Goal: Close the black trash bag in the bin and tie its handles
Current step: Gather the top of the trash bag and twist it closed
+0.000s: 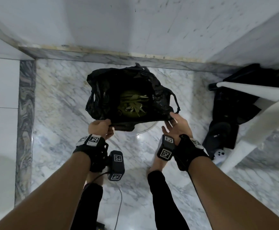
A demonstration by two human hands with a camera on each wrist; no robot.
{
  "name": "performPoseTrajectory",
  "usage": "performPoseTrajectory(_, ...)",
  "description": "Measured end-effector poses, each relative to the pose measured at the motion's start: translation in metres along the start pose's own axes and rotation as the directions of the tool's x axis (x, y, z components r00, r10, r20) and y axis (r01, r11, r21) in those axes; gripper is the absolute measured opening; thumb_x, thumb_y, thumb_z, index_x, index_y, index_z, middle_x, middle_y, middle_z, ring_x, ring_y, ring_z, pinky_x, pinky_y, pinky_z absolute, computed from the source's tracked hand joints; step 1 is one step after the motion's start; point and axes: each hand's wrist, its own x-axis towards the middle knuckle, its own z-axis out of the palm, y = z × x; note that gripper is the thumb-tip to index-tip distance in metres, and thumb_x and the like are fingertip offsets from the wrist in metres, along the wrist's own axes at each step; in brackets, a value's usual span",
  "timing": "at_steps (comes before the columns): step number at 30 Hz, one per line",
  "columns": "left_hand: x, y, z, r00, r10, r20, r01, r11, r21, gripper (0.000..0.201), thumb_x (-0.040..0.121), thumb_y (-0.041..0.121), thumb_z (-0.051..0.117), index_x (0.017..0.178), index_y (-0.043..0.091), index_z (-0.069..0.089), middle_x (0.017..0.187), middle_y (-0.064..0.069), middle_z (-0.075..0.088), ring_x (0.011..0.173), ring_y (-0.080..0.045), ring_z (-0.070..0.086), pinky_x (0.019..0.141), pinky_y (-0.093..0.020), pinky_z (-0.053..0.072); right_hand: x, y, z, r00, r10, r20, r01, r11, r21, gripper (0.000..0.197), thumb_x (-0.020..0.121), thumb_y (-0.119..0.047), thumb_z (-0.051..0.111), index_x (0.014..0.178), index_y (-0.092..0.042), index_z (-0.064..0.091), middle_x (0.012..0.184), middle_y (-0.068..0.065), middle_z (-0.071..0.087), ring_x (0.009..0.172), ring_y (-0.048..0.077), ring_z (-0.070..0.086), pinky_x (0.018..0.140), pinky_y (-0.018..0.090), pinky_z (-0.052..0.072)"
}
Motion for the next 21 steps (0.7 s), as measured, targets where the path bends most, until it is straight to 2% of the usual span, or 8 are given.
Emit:
performPoseTrajectory(2,0.001,0.013,-0.006,0.983,0.169,-0.068,-0.147,0.957,0.25,0.022,0.074,0.022,0.067,0.082,0.003,0.059,0.068,-0.016,0.058,0.065,-0.027,0.054,0.065,-0.039,0.053,-0.003,-0.017,0.006,1.0,-0.02,-0.014,0.02,1.0,0.006,0.009,0.087,-0.024,0.062,0.08,-0.022,0.056,0.084,-0.004,0.061,0.097,0.015,0.057,0.086,0.033,0.04)
performPoseTrajectory(5,0.001,0.035,-0.014,0.906,0.386,-0.174,-0.257,0.827,0.5,0.068,0.072,0.03,0.076,0.125,0.0,0.044,0.132,-0.02,0.045,0.111,-0.036,0.054,0.092,-0.042,0.047,0.002,-0.038,0.012,0.997,-0.049,-0.058,0.042,0.993,-0.111,0.015,0.082,-0.028,0.07,0.08,-0.021,0.057,0.075,-0.002,0.061,0.082,0.015,0.06,0.079,0.034,0.045)
performPoseTrajectory(7,0.0,0.054,-0.017,0.873,0.469,-0.131,-0.301,0.732,0.611,0.075,0.074,0.034,0.076,0.133,0.005,0.04,0.142,-0.017,0.039,0.12,-0.038,0.051,0.1,-0.044,0.046,0.003,-0.05,0.017,0.993,-0.103,-0.06,0.077,0.939,-0.336,0.018,0.076,-0.032,0.074,0.081,-0.02,0.062,0.077,-0.002,0.063,0.08,0.014,0.062,0.074,0.032,0.047)
performPoseTrajectory(9,0.002,0.068,-0.019,0.859,0.512,0.009,-0.35,0.574,0.74,0.053,0.079,0.032,0.07,0.123,0.005,0.057,0.129,-0.018,0.057,0.113,-0.037,0.058,0.093,-0.04,0.049,0.001,-0.061,0.023,0.986,-0.169,-0.008,0.146,0.87,-0.471,0.015,0.077,-0.032,0.071,0.076,-0.023,0.06,0.071,-0.005,0.061,0.074,0.012,0.061,0.068,0.029,0.044)
performPoseTrajectory(11,-0.003,0.078,-0.021,0.833,0.545,0.093,-0.421,0.517,0.745,0.031,0.084,0.024,0.063,0.104,0.002,0.068,0.108,-0.02,0.069,0.1,-0.037,0.064,0.079,-0.034,0.048,-0.005,-0.072,0.031,0.967,-0.25,0.053,0.241,0.825,-0.512,0.021,0.081,-0.03,0.066,0.066,-0.024,0.052,0.067,-0.008,0.059,0.069,0.01,0.057,0.065,0.028,0.038)
performPoseTrajectory(16,-0.018,0.094,-0.022,0.785,0.614,0.085,-0.576,0.672,0.466,0.022,0.081,0.021,0.062,0.091,0.003,0.068,0.084,-0.015,0.068,0.09,-0.035,0.067,0.082,-0.042,0.054,-0.027,-0.088,0.044,0.908,-0.393,0.145,0.412,0.77,-0.487,0.03,0.08,-0.022,0.068,0.054,-0.023,0.054,0.068,-0.007,0.064,0.069,0.013,0.056,0.066,0.028,0.037)
performPoseTrajectory(19,-0.028,0.098,-0.027,0.811,0.581,0.072,-0.58,0.781,0.233,0.01,0.074,0.02,0.065,0.065,0.017,0.063,0.055,0.0,0.065,0.072,-0.028,0.062,0.082,-0.05,0.057,-0.042,-0.084,0.05,0.883,-0.422,0.203,0.466,0.74,-0.486,0.03,0.08,-0.018,0.068,0.052,-0.024,0.058,0.066,-0.005,0.064,0.069,0.014,0.055,0.067,0.029,0.038)
performPoseTrajectory(21,-0.035,0.099,-0.031,0.823,0.563,0.08,-0.568,0.814,0.121,0.013,0.072,0.018,0.066,0.06,0.02,0.063,0.043,0.005,0.063,0.07,-0.025,0.06,0.08,-0.048,0.056,-0.05,-0.077,0.053,0.863,-0.457,0.215,0.5,0.717,-0.485,0.034,0.082,-0.015,0.066,0.05,-0.024,0.059,0.063,-0.004,0.063,0.064,0.014,0.053,0.062,0.026,0.038)
